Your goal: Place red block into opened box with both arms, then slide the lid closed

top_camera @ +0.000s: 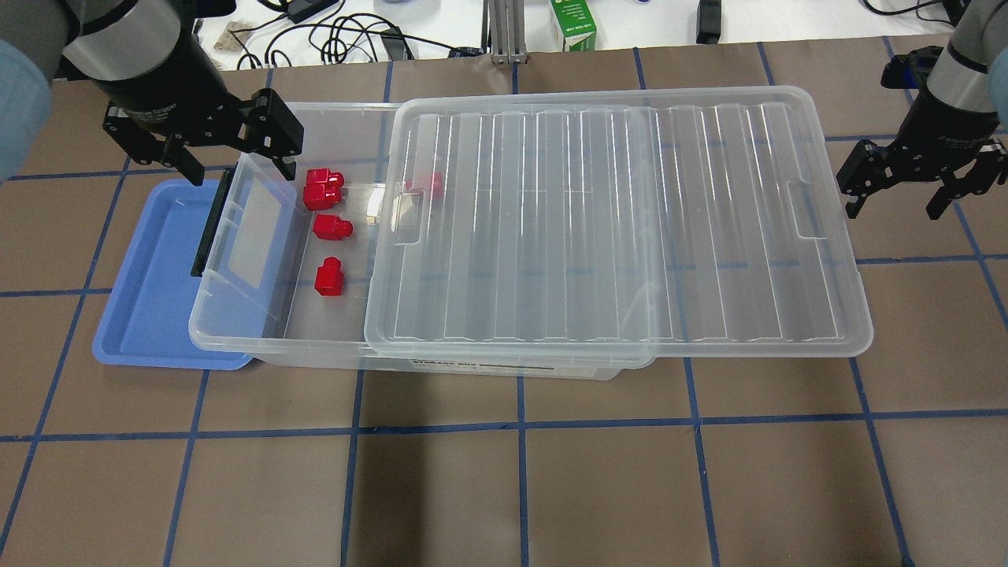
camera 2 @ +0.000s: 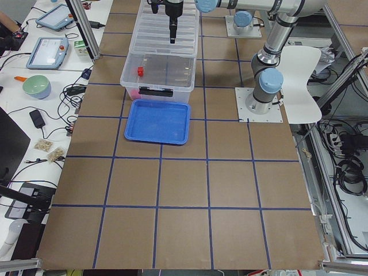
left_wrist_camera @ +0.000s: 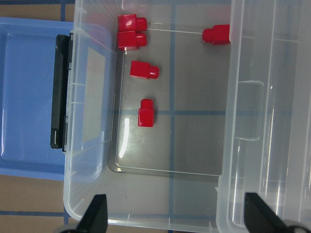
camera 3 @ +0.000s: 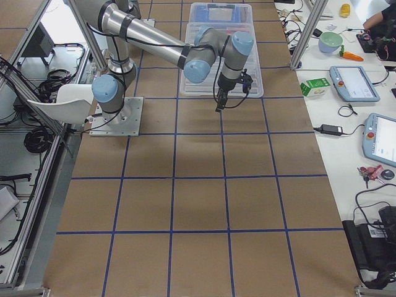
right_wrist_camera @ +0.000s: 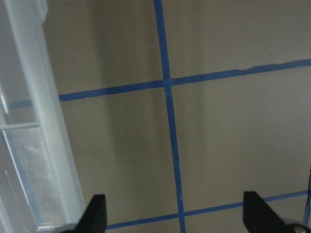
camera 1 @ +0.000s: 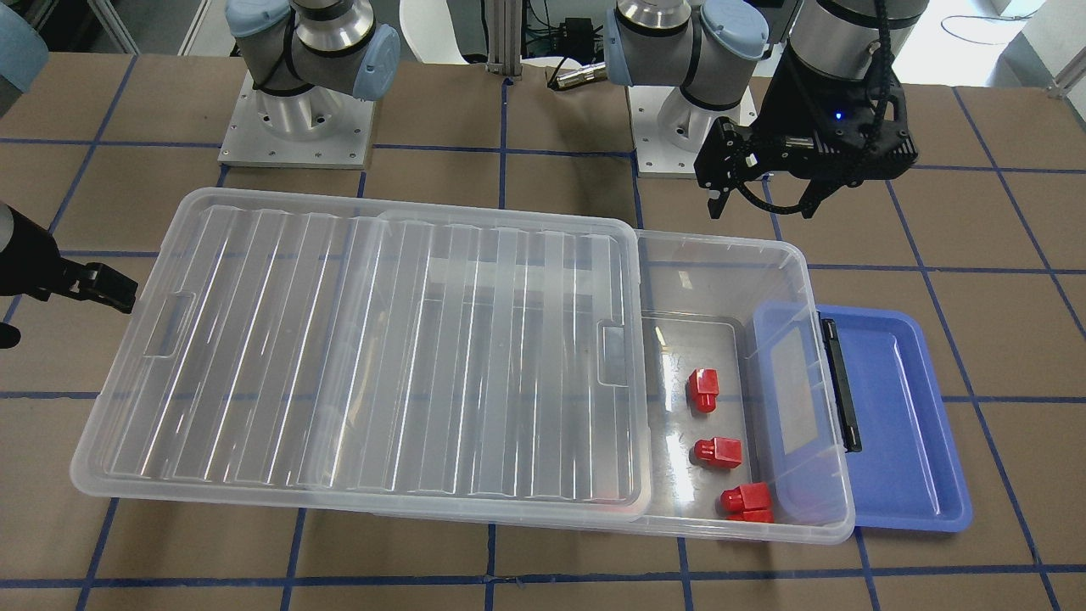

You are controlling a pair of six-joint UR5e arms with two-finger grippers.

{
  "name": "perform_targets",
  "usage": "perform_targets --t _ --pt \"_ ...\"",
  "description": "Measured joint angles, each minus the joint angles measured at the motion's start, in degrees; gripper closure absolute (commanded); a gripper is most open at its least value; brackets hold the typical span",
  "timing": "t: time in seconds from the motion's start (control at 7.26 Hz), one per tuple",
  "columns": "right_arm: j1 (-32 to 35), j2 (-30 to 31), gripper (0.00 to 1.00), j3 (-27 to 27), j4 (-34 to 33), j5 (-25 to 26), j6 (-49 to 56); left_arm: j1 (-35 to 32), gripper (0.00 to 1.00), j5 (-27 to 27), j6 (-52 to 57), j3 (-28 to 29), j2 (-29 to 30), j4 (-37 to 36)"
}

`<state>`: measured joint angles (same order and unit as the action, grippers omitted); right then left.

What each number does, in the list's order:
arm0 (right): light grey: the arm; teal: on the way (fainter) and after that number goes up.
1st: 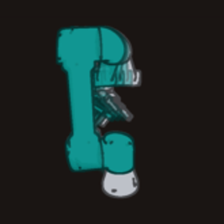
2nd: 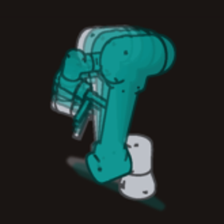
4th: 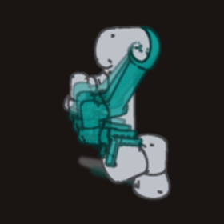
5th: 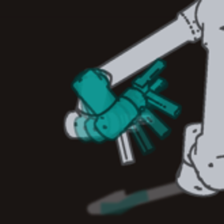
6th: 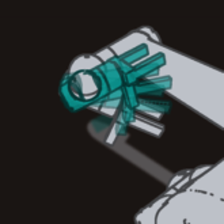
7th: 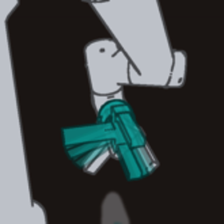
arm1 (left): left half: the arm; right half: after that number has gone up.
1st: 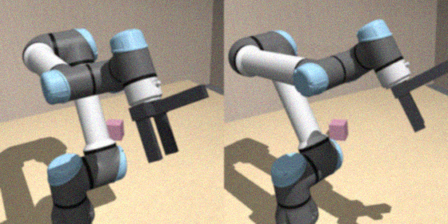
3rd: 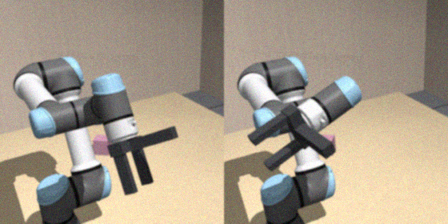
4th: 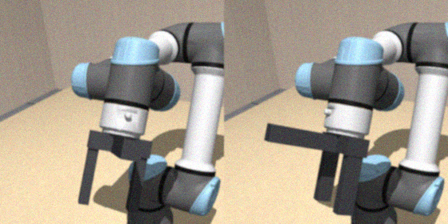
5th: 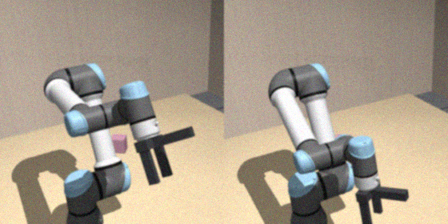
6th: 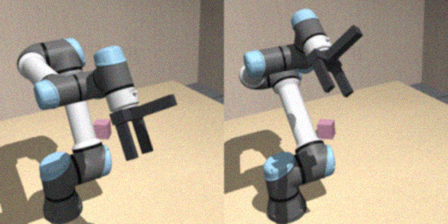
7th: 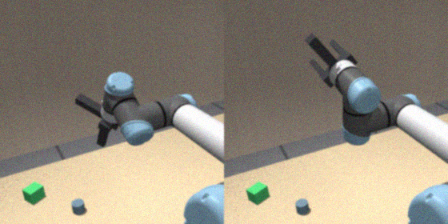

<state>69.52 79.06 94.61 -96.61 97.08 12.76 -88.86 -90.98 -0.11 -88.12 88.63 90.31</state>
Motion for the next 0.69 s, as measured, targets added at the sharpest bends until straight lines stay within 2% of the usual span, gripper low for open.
perform_targets --t 0.69 --pt "0.72 -0.06 0.0 0.13 0.08 -0.51 2.63 -0.13 0.0 -0.17 -0.63 0.87 0.88 2.72"
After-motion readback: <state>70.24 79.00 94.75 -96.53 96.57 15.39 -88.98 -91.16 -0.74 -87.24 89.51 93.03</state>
